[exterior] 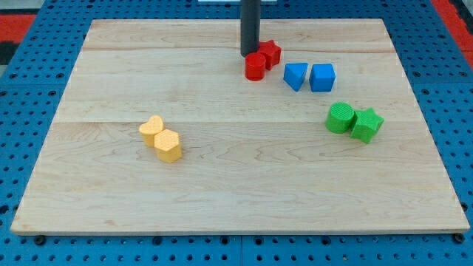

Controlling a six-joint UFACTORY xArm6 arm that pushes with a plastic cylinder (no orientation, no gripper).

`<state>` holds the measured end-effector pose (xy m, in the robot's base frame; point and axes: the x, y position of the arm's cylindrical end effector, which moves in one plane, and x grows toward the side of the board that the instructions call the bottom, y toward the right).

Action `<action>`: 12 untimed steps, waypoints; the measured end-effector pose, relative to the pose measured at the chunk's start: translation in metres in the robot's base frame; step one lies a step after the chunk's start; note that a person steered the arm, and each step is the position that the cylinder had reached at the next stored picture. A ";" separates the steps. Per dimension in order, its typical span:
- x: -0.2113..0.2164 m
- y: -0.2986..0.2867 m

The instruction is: Push the red circle into the blue triangle

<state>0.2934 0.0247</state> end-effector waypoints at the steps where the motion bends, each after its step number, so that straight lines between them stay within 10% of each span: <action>1: 0.000 0.008; 5: -0.011 0.092; 12: 0.030 -0.049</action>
<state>0.3234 -0.0244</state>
